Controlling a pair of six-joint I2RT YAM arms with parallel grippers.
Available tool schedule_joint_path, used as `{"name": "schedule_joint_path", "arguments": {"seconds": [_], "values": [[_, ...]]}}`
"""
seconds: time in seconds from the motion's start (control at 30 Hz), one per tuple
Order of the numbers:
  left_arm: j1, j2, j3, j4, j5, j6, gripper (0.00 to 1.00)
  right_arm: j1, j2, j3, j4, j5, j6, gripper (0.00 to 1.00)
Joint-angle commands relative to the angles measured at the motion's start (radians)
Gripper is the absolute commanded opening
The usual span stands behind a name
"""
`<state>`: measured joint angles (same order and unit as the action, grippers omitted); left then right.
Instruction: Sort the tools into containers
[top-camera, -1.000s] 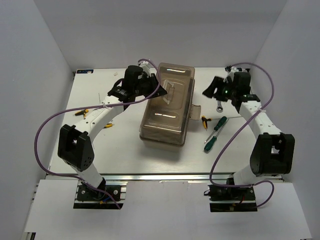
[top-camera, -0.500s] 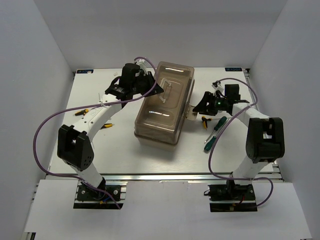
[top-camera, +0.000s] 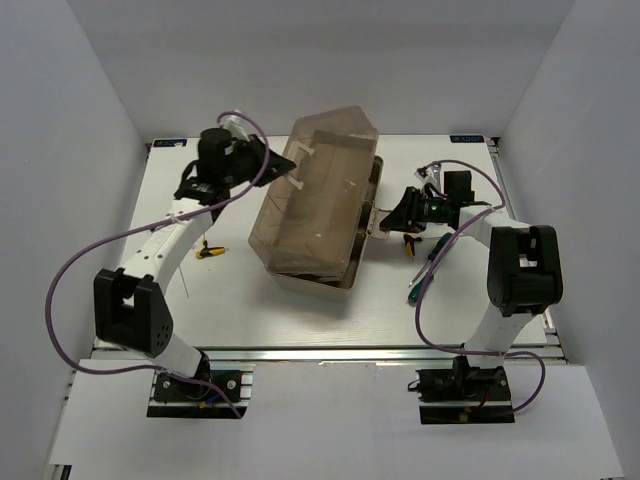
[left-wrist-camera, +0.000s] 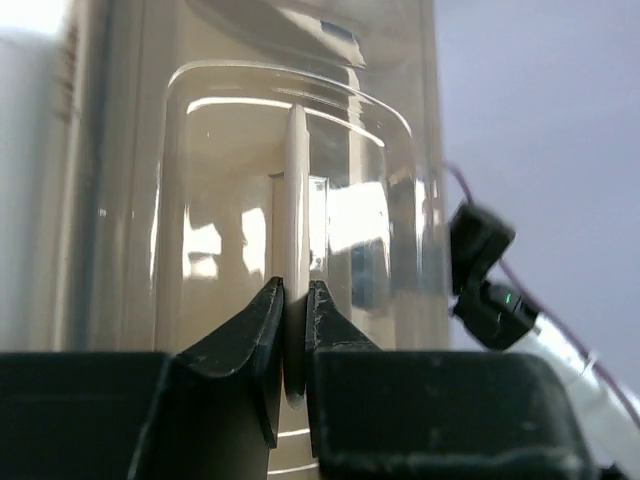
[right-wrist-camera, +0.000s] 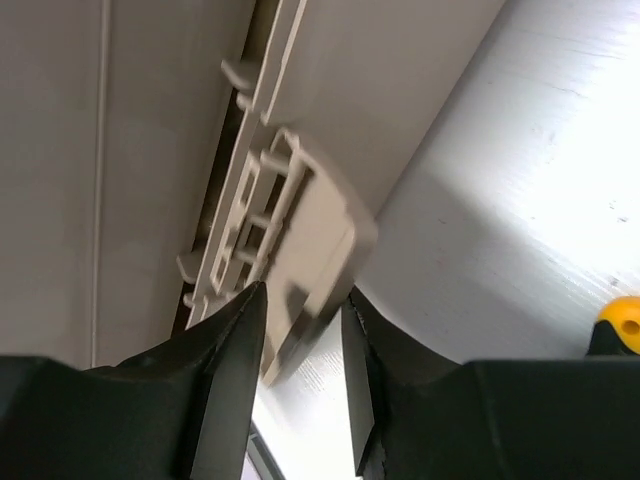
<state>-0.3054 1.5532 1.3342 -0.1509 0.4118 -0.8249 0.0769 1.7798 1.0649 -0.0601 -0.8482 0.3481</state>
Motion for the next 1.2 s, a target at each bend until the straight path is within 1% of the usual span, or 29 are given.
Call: {"name": "schedule_joint_path", "arguments": {"seconds": [0.0, 0.13, 0.17, 0.33, 0.4, 0.43, 0.57, 0.6, 0.63, 0.67, 0.73, 0.77, 0.83, 0.87, 0.9, 0.97, 1.0, 1.17], "values": [[0.112, -0.12, -0.041, 0.136, -0.005, -0.082, 0.0, -0.002, -0.016, -0.006, 0.049, -0.057, 0.005, 0.41], [0.186, -0.172, -0.114, 0.143, 0.002, -0.127, 0.0, -0.005, -0.014, -0.002, 0.049, -0.058, 0.0, 0.4], [0.213, -0.18, -0.153, 0.187, 0.004, -0.135, 0.0, -0.006, -0.014, 0.0, 0.049, -0.058, -0.001, 0.4], [0.258, -0.171, -0.188, 0.186, 0.012, -0.131, 0.0, -0.006, -0.014, 0.012, 0.037, -0.06, -0.02, 0.4], [0.278, -0.159, -0.217, 0.2, 0.015, -0.131, 0.0, -0.008, -0.019, 0.027, 0.026, -0.063, -0.04, 0.42], [0.285, -0.157, -0.233, 0.215, 0.022, -0.14, 0.0, -0.008, -0.025, 0.036, 0.019, -0.06, -0.05, 0.43], [0.304, -0.143, -0.3, 0.298, 0.097, -0.177, 0.0, 0.004, -0.095, 0.092, -0.01, -0.046, -0.136, 0.55], [0.304, -0.133, -0.305, 0.312, 0.111, -0.18, 0.0, 0.015, -0.105, 0.111, -0.035, -0.025, -0.159, 0.56], [0.304, -0.13, -0.309, 0.316, 0.122, -0.183, 0.0, 0.032, -0.111, 0.165, -0.067, -0.002, -0.179, 0.57], [0.304, -0.127, -0.311, 0.329, 0.137, -0.186, 0.0, 0.075, -0.118, 0.19, -0.129, 0.045, -0.199, 0.58], [0.304, -0.12, -0.316, 0.344, 0.153, -0.195, 0.0, 0.13, -0.126, 0.233, -0.171, 0.115, -0.213, 0.58], [0.304, -0.12, -0.316, 0.35, 0.156, -0.197, 0.0, 0.196, -0.138, 0.239, -0.182, 0.198, -0.207, 0.59], [0.304, -0.12, -0.32, 0.362, 0.17, -0.206, 0.0, 0.269, -0.151, 0.242, -0.205, 0.318, -0.157, 0.6], [0.304, -0.12, -0.322, 0.37, 0.173, -0.209, 0.0, 0.34, -0.158, 0.244, -0.211, 0.368, -0.144, 0.62], [0.304, -0.12, -0.323, 0.376, 0.18, -0.214, 0.0, 0.369, -0.16, 0.242, -0.214, 0.446, -0.13, 0.62], [0.307, -0.123, -0.332, 0.396, 0.188, -0.227, 0.0, 0.418, -0.154, 0.239, -0.213, 0.5, -0.087, 0.63], [0.336, -0.124, -0.336, 0.401, 0.191, -0.232, 0.0, 0.429, -0.151, 0.237, -0.213, 0.515, -0.074, 0.63], [0.341, -0.134, -0.356, 0.427, 0.209, -0.252, 0.0, 0.442, -0.138, 0.239, -0.237, 0.6, -0.041, 0.62]]}}
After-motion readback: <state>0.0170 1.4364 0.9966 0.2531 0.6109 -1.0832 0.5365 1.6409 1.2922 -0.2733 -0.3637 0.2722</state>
